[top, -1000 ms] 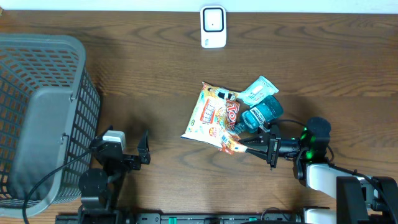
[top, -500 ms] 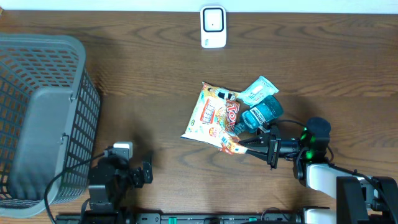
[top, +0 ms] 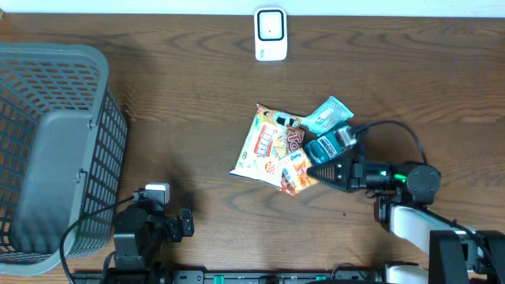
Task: Scan the item barcode
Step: 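Swing the held tissue pack with the right gripper toward the scanner, then raise the tissue pack up under the scanner with the right gripper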
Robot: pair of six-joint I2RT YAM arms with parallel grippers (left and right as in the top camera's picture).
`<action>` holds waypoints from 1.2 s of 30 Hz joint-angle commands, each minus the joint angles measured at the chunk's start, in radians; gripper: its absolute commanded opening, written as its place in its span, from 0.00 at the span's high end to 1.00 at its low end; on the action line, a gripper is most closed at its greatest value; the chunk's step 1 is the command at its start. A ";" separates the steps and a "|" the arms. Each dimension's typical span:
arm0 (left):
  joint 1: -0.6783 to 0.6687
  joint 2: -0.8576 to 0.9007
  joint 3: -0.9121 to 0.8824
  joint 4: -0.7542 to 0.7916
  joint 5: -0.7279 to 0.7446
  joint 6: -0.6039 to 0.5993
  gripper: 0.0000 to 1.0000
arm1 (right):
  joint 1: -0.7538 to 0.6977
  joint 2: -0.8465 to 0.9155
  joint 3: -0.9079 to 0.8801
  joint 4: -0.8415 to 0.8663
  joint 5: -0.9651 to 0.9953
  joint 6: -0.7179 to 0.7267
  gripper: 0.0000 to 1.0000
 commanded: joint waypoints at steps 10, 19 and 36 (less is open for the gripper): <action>0.000 -0.002 -0.005 -0.014 0.001 0.013 0.02 | 0.007 -0.018 0.203 -0.020 0.089 -0.687 0.98; 0.000 -0.002 -0.005 -0.014 0.001 0.013 0.02 | 0.030 -0.018 0.413 -0.527 0.216 -1.084 0.98; 0.000 -0.002 -0.005 -0.014 0.001 0.013 0.02 | 0.512 0.044 0.575 -1.272 1.773 -1.786 0.99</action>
